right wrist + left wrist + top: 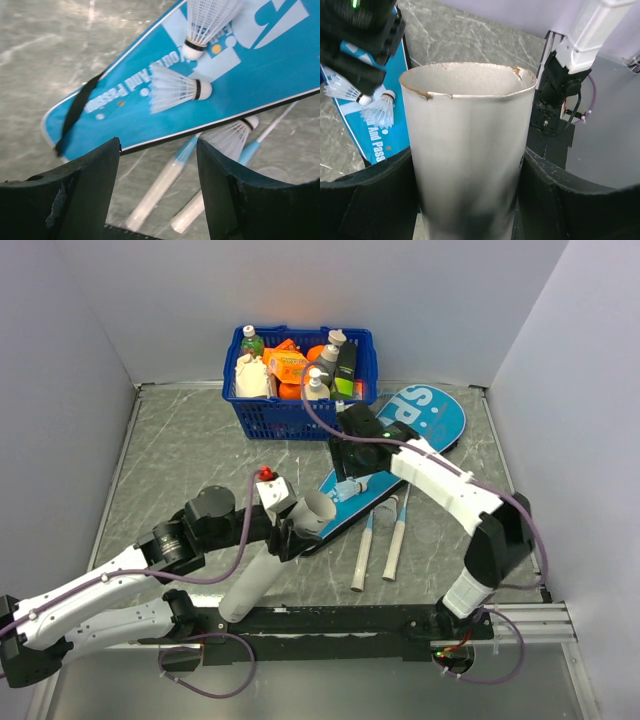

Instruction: Pack up the badminton gear

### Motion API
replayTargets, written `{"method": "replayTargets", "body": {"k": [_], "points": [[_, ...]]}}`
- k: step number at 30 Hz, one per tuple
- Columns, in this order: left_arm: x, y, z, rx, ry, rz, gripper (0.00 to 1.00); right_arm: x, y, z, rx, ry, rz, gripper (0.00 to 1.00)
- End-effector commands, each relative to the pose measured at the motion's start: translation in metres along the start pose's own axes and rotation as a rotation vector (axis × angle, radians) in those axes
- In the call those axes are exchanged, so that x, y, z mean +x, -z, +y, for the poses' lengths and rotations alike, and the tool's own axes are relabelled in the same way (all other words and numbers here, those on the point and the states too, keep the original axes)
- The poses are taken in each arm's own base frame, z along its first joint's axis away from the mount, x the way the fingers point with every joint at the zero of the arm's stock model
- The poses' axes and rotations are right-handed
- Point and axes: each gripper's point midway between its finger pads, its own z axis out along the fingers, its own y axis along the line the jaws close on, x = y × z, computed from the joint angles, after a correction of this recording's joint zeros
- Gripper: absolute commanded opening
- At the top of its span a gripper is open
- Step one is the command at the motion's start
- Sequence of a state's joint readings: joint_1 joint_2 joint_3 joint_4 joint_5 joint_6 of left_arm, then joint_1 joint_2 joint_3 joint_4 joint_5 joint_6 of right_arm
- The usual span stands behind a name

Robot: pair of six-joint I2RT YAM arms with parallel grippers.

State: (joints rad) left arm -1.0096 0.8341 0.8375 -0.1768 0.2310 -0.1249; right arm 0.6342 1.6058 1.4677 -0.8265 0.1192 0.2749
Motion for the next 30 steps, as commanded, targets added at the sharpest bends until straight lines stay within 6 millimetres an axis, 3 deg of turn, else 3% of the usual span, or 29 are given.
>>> {"method": "replayTargets", "body": {"k": [1,12,26,29,30], "points": [[-0.029,0.012,-0.010,0.031,-0.022,-0.117,0.18,-0.004,-0.012,-0.012,0.168,0.092,0.009,0.69],[-0.029,0.013,-0.010,0.032,-0.022,-0.115,0.18,0.004,-0.055,-0.008,0.245,0.116,0.063,0.67],[-0.026,0.011,-0.009,0.030,-0.021,-0.106,0.18,0.008,-0.081,-0.007,0.287,0.119,0.084,0.60],[-0.026,0.011,-0.009,0.031,-0.021,-0.105,0.18,0.010,-0.084,-0.005,0.289,0.125,0.089,0.55],[-0.026,0.010,-0.009,0.030,-0.022,-0.103,0.18,0.009,-0.084,-0.005,0.290,0.124,0.088,0.49]]}}
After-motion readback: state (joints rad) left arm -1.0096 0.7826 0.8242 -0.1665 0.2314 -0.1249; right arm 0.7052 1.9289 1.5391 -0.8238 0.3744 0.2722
